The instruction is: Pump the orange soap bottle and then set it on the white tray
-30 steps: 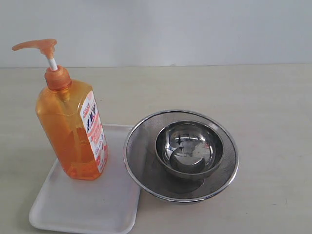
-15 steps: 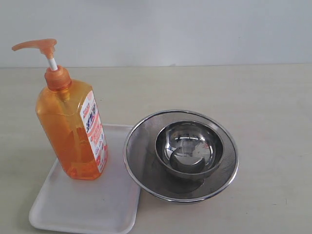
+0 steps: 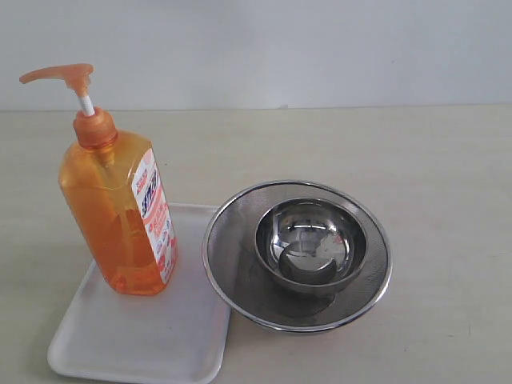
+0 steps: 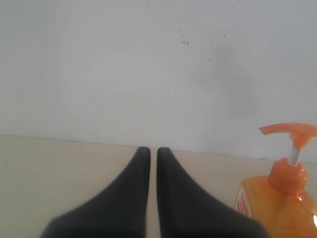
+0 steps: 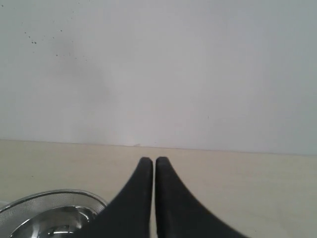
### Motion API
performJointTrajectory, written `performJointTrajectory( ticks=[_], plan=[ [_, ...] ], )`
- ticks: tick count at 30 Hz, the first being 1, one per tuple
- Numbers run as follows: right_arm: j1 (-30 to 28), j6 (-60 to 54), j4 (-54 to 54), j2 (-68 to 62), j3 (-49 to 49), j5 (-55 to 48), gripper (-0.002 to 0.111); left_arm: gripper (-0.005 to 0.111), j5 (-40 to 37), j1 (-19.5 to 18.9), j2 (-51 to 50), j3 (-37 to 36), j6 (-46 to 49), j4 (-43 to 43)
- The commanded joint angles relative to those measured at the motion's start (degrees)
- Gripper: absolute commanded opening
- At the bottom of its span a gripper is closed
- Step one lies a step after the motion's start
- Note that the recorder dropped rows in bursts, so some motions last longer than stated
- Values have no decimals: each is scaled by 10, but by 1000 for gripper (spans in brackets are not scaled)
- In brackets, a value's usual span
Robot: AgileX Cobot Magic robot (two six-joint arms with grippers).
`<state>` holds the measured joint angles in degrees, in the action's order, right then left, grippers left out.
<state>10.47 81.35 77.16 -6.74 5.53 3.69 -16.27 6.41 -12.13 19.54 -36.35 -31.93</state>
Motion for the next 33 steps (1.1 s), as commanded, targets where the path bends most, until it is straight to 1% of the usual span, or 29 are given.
performJointTrajectory(
  ticks=[1, 2, 3, 4, 6, 10, 14, 17, 20, 22, 30, 33],
  plan=[
    [-2, -171, -210, 2, -4, -64, 0, 5, -1, 3, 4, -3, 4, 6],
    [-2, -366, -429, 2, -4, -116, 0, 5, -1, 3, 4, -3, 4, 6],
    [-2, -505, -522, 2, -4, -141, 0, 5, -1, 3, 4, -3, 4, 6],
    [-2, -685, -663, 2, -4, -146, 0, 5, -1, 3, 4, -3, 4, 6],
    [-2, -840, -767, 2, -4, -128, 0, 5, -1, 3, 4, -3, 4, 6],
    [-2, -854, -768, 2, -14, -119, 0, 5, -1, 3, 4, -3, 4, 6],
    [-2, -801, -766, 2, -37, -107, 0, 5, -1, 3, 4, -3, 4, 6],
    [-2, -798, -766, 2, -55, -79, 0, 5, -1, 3, 4, -3, 4, 6],
    [-2, -798, -766, 2, -55, -73, 0, 5, -1, 3, 4, -3, 4, 6],
    [-2, -799, -766, 2, -55, -88, 0, 5, -1, 3, 4, -3, 4, 6],
    [-2, -808, -766, 2, -55, -91, 0, 5, -1, 3, 4, -3, 4, 6],
    [-2, -820, -766, 2, -55, -115, 0, 5, -1, 3, 4, -3, 4, 6]
  ],
)
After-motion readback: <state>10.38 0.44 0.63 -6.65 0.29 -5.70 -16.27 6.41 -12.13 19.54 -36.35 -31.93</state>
